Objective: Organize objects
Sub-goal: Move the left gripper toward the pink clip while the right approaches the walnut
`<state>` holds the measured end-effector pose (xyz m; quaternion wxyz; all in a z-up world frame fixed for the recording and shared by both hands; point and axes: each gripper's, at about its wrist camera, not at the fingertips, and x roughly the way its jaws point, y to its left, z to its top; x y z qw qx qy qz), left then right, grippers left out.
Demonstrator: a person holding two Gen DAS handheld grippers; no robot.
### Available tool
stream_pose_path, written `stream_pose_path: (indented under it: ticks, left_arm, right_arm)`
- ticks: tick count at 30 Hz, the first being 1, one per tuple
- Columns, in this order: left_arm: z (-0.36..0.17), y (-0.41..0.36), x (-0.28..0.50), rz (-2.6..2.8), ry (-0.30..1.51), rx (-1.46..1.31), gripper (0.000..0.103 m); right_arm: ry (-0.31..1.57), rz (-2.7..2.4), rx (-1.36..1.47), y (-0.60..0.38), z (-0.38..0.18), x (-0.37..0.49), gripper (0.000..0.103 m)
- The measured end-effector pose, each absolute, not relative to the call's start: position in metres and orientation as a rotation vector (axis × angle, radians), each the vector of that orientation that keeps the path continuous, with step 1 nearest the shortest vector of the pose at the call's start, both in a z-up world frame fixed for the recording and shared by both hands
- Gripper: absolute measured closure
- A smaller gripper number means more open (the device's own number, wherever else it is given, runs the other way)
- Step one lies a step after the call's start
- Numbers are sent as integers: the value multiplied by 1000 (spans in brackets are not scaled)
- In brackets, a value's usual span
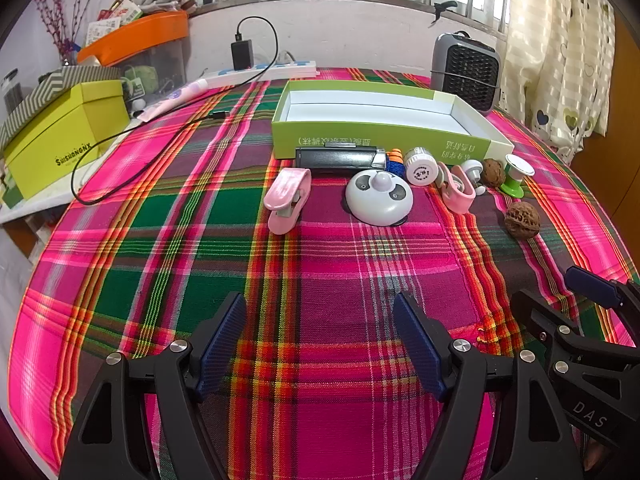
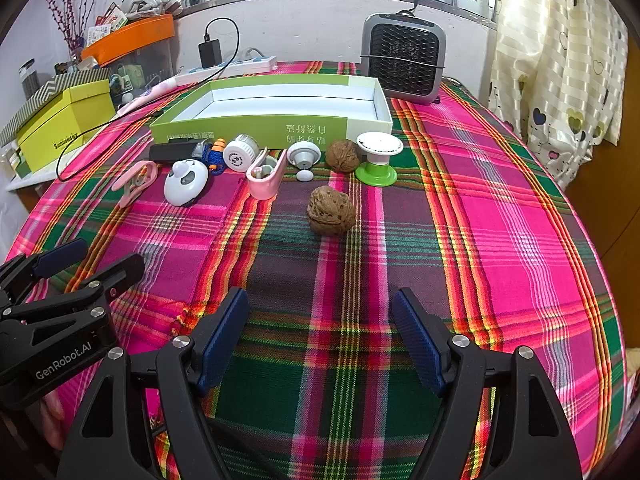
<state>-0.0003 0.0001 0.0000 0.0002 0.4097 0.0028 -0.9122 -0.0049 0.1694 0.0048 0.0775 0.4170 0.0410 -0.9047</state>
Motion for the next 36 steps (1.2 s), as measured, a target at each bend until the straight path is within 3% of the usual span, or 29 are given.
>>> stream_pose_path:
  ticks: [36]
  left_arm:
    - [-1, -3, -4, -2877, 9, 1307, 27]
  right_arm:
    - [146, -2664, 1241, 174, 7, -11, 28]
